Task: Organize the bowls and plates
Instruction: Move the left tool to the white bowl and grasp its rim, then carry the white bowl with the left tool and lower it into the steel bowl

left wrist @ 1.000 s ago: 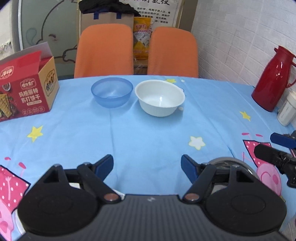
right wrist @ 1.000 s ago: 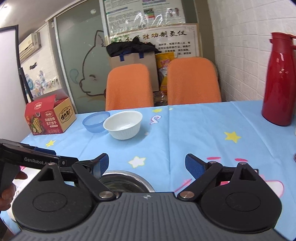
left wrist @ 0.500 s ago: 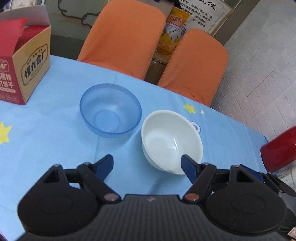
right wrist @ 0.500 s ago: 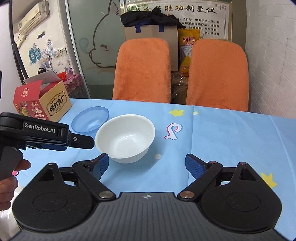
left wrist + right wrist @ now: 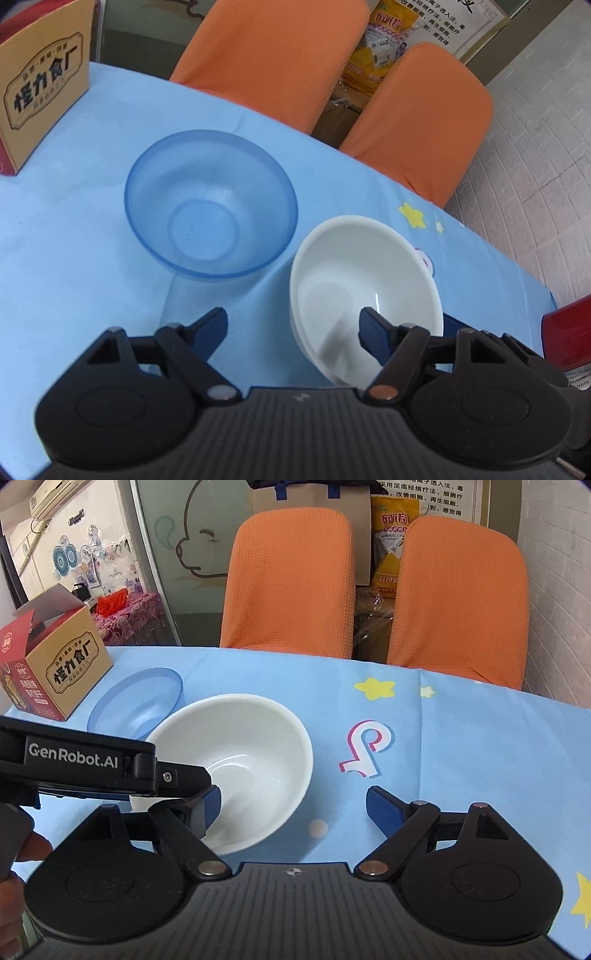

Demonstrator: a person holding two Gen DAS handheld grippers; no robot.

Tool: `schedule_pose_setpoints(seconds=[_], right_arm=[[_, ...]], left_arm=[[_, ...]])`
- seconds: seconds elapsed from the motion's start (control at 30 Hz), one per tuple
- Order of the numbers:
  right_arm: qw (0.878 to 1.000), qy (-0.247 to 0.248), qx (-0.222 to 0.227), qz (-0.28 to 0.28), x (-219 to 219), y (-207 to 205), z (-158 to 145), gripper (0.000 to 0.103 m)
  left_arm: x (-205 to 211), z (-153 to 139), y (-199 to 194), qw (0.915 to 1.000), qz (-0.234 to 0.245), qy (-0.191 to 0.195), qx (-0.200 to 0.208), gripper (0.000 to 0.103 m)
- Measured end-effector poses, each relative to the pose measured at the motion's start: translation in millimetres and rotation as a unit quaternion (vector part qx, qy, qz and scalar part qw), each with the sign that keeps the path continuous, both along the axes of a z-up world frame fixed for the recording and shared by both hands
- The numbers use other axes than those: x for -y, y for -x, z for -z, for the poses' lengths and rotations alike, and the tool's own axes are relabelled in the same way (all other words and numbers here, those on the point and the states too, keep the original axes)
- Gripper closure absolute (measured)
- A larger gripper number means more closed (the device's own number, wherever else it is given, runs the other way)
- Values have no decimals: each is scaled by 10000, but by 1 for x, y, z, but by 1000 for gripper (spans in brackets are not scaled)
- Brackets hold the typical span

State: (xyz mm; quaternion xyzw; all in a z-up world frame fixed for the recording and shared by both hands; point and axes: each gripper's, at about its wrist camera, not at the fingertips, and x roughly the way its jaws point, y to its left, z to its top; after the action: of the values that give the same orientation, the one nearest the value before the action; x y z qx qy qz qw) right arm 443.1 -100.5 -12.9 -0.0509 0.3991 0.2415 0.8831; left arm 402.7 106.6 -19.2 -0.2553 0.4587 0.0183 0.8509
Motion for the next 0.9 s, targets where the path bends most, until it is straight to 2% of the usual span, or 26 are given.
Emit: schedule_pose_setpoints(seconds=[0.03, 0.1, 0.17, 0.2, 0.23, 0.27, 0.33, 0.63, 0.9], right_arm=[[10000, -14, -27, -20, 0, -1, 2, 0], [9999, -42, -91, -97, -3, -5, 6, 0], [9997, -100, -142, -185, -5, -6, 8, 0], [9995, -133, -140, -234, -6, -5, 9, 6], [9994, -99, -75, -315, -8, -4, 9, 21], [9992, -38, -23, -406, -11, -1, 8, 26], [9985, -33, -16, -544, -16, 3, 7, 39], [9975, 199, 291, -606, -22, 15, -5, 39], [9976, 116, 445, -522, -18, 23, -24, 39]], left_arm=[[0, 0, 0, 10000, 7, -8, -6, 34], [1, 0, 0, 10000, 42, 12, 23, 43], [1, 0, 3, 9999, 121, 70, 56, 58], [1, 0, 2, 9998, 166, 95, 66, 62], [2, 1, 1, 9997, 195, 118, 66, 75], [2, 1, 0, 9997, 220, 96, 85, 81], [6, 1, 0, 9996, 260, -51, 113, 85], [13, -17, 11, 9987, 384, -240, 249, 85], [16, -38, 27, 9978, 436, -244, 430, 85]])
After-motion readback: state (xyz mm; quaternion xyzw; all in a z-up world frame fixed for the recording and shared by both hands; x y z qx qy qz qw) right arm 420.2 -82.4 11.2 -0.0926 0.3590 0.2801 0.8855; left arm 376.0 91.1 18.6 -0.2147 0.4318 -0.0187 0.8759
